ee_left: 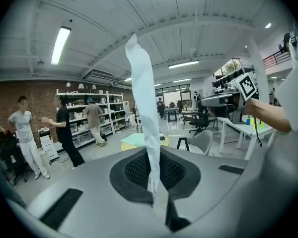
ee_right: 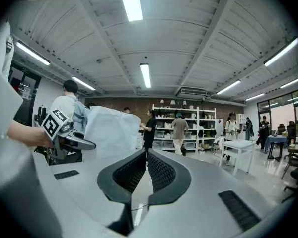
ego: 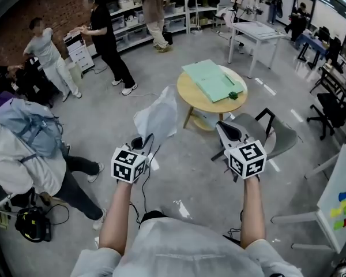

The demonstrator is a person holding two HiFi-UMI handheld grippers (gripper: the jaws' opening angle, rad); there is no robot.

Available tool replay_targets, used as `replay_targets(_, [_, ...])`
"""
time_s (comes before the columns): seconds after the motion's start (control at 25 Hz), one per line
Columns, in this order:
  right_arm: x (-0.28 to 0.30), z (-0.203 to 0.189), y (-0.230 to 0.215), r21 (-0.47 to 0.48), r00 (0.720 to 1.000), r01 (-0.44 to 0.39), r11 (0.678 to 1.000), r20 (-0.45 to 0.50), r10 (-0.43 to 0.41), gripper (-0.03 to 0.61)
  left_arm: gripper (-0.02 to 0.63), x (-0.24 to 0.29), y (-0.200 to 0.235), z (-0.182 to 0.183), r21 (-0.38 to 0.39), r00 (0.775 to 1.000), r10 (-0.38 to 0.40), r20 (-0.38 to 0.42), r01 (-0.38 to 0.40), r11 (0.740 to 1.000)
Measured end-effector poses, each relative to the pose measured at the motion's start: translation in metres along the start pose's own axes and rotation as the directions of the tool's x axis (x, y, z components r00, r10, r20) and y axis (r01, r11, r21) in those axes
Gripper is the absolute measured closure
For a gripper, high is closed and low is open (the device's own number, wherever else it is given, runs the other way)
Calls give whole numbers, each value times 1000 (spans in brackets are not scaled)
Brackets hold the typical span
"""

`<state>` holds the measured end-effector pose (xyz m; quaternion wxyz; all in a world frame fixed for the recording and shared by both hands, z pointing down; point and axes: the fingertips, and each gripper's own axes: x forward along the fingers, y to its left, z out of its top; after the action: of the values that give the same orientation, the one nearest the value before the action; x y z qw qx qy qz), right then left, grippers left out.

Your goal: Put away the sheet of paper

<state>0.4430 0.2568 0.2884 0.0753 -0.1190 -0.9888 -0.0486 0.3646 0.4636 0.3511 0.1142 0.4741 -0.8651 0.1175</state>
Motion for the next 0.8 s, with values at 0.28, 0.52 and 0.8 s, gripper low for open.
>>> replay_targets(0.28, [9,-15,-34,65,999,31,997,6,-32,549,595,35,-2,8,23,999,-33,-3,33,999])
replay_targets(0.52, [59,-22,-62,90,999,53,995,8,-54,549,595,81,40,-1,12,998,-64,-17,64,998])
replay_targets(0.8, [161,-2,-101,55,996,85,995,-18,-84,549,595,164,135,7,18,997,-80,-15,80,997])
